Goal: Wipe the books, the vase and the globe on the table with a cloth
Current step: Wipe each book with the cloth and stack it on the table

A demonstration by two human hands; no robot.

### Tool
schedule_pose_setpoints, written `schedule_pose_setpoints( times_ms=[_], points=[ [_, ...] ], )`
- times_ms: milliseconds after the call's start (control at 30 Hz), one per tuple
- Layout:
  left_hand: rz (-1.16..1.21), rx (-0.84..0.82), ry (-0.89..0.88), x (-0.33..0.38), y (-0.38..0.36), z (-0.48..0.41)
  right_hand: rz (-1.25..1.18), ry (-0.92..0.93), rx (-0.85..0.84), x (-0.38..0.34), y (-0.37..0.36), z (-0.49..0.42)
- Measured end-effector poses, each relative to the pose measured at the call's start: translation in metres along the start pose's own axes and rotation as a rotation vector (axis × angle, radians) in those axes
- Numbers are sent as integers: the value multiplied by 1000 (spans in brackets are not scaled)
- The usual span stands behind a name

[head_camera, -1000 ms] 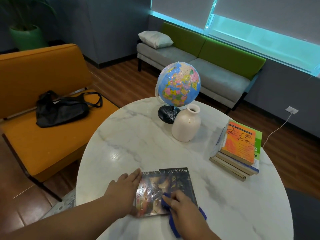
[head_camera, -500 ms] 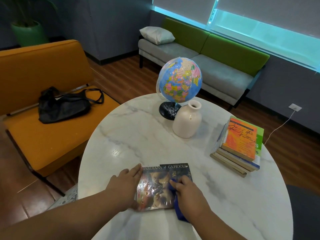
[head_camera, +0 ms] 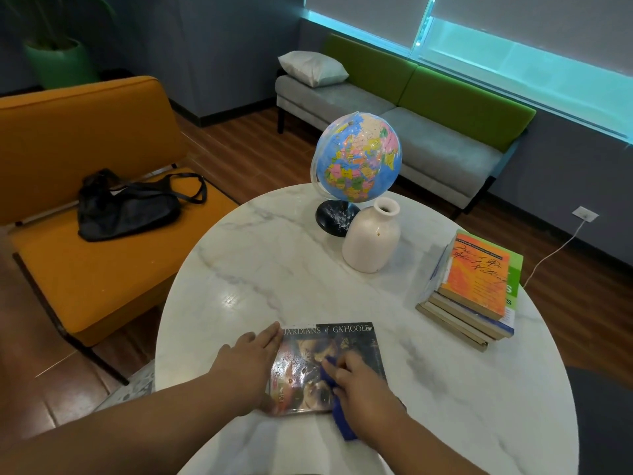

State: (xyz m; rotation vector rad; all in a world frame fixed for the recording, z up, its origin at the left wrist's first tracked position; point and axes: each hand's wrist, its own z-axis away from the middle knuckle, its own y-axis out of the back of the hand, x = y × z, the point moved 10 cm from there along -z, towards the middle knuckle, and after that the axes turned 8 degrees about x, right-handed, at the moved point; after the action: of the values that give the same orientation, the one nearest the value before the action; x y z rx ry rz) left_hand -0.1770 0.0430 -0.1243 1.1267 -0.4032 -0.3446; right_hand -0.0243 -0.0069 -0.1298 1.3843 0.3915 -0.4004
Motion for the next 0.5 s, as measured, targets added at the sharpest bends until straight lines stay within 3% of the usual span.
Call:
schedule_pose_setpoints(
  times_ms=[200, 400, 500],
  points=[
    [4, 2, -3, 0, 0, 0, -177, -272, 153, 39, 31, -15],
    [6, 9, -6, 0, -1, 0, -142, -131, -42, 9, -1, -9],
    [9, 9, -5, -1, -2, -1, -210, -232, 17, 24, 15, -10]
  ],
)
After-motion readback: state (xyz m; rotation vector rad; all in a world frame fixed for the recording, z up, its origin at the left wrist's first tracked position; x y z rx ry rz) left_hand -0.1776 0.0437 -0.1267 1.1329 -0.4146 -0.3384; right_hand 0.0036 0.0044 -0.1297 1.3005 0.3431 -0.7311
